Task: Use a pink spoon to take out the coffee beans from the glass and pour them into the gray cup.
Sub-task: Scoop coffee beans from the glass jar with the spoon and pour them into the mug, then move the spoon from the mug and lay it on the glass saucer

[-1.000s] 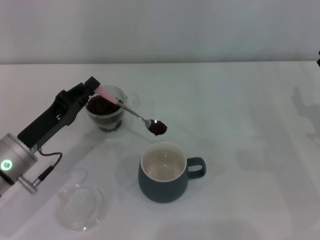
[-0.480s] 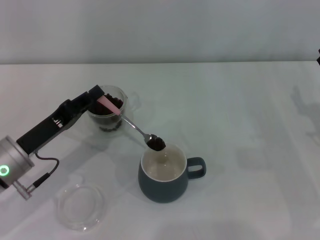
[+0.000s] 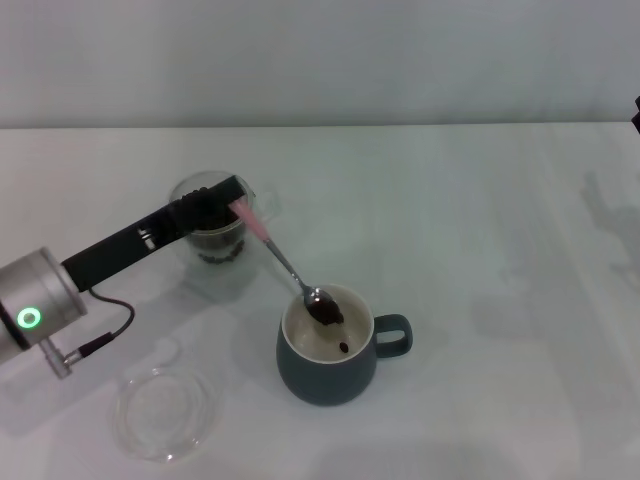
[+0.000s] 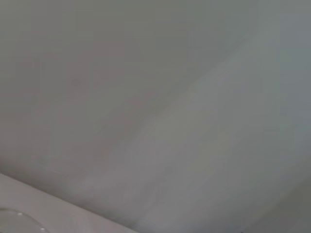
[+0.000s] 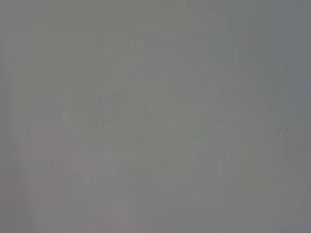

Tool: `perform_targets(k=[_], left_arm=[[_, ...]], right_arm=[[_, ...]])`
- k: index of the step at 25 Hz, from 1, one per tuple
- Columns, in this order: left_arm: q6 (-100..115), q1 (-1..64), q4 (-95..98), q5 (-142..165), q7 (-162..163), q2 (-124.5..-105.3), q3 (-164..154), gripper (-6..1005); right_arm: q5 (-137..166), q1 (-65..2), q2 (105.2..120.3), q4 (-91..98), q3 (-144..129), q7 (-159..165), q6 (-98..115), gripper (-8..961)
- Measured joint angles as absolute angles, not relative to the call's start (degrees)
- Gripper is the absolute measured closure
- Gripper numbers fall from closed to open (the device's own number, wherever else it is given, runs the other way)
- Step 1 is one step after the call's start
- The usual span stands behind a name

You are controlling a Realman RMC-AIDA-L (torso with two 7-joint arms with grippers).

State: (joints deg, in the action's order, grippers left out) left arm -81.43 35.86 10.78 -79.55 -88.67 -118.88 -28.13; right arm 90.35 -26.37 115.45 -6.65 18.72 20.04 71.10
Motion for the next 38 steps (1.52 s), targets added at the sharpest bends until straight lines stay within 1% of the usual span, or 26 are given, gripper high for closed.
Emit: perform_targets(k=[10,24,28,30,33,34,36,38], left_arm=[[-81.1,39.8,11.8,-76.9,-96.4,-118.97,-30.0,863],[-83.7,39.8,15.4,-78.3,-95.8,-118.9,-32.9,864],[-85.1,38.5,15.5,-82.2,-93.8,-118.82,-32.8,864],[-86.8,35.9,15.6,-87.8,-92.6,-118.74,-32.7,864],[-87.8,34.4,15.9,-90.3,-92.4,-118.73,-32.7,864],[-89.4,31.6,16.1,-93.4,-91.8,-118.73,-32.7,864],[-90.4,30.2,16.0,-94.8,-91.5,-118.73,-32.7,863],[-91.8,27.4,15.7,-97.1,-91.3,-118.74,-32.7,863]], right_arm=[[90.3,-26.3,115.49,-6.7,18.7,20.3,71.1,133],[90.1,-26.6,115.49,-6.7,19.0,20.4,71.1,133],[90.1,-26.6,115.49,-6.7,19.1,20.4,71.1,133],[90.1,-26.6,115.49,-6.7,19.1,20.4,71.1,133],[90.1,-26.7,115.49,-6.7,19.1,20.4,71.1,133],[90.1,-26.7,115.49,-6.7,19.1,20.4,71.1,133],[90.2,-26.9,115.48,-6.7,19.1,20.4,71.1,133],[90.3,-27.1,115.46,-6.7,19.0,20.4,71.1,133]])
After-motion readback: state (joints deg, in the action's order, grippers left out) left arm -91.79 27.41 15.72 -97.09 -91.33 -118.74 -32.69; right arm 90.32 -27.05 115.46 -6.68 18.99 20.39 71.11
